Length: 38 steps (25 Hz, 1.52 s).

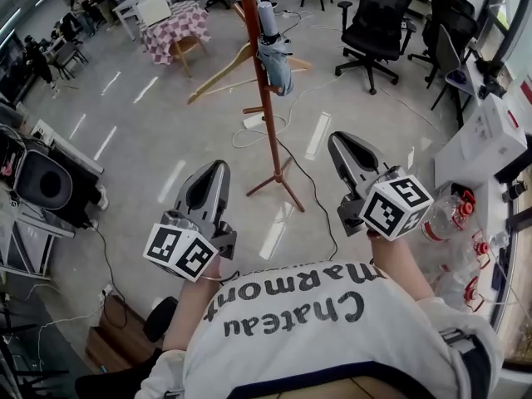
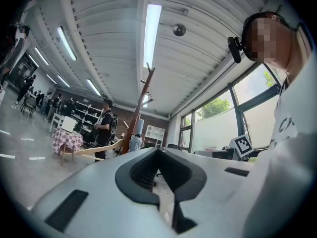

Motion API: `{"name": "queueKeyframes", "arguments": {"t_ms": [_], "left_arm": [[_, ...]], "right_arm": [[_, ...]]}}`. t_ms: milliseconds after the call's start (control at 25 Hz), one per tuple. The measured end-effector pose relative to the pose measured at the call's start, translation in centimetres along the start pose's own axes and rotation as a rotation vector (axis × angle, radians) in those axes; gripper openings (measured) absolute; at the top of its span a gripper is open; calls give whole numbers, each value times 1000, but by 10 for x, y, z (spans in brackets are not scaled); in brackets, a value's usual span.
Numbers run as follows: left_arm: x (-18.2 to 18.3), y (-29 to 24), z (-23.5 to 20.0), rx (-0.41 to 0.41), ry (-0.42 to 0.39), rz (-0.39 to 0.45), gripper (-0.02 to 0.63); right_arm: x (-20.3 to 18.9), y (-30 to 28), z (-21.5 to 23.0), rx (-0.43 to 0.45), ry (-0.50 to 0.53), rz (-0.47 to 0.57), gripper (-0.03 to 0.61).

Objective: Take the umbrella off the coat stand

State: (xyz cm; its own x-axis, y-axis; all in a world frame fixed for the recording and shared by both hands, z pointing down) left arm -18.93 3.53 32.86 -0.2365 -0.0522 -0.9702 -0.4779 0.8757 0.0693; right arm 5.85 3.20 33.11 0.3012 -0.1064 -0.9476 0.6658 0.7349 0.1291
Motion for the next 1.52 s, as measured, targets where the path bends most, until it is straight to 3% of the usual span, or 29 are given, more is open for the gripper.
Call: {"name": "queueKeyframes", "arguments": {"t_ms": [240,800,1160,1520], "left_arm": [[1,-3,-20,18,15,27,23],[-9,-11,-33,41,81,37,23],[-14,-47,-26,55,87,36,23],[-11,-88,-14,100,83,78,23]], "right_arm": [[-13,-24,0,-1,-75,-10,48],[-25,-43,9,-29,-82,-61,48],[-20,-56,47,-4,-97,-88,48],[-3,-82,94,85,-100,-126,48]]}}
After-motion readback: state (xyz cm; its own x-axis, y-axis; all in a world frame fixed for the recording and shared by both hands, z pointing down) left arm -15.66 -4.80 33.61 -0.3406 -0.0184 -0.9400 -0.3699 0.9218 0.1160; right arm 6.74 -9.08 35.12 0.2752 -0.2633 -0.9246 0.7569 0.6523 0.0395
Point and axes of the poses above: the fingertips, and each gripper's own axes: y backward along the fingers, z to its right, x out of its top, the point moved 4 cm from there along y, backward along the fingers, and after that the axes turned 14 degrees about x, right-handed, at the moved point
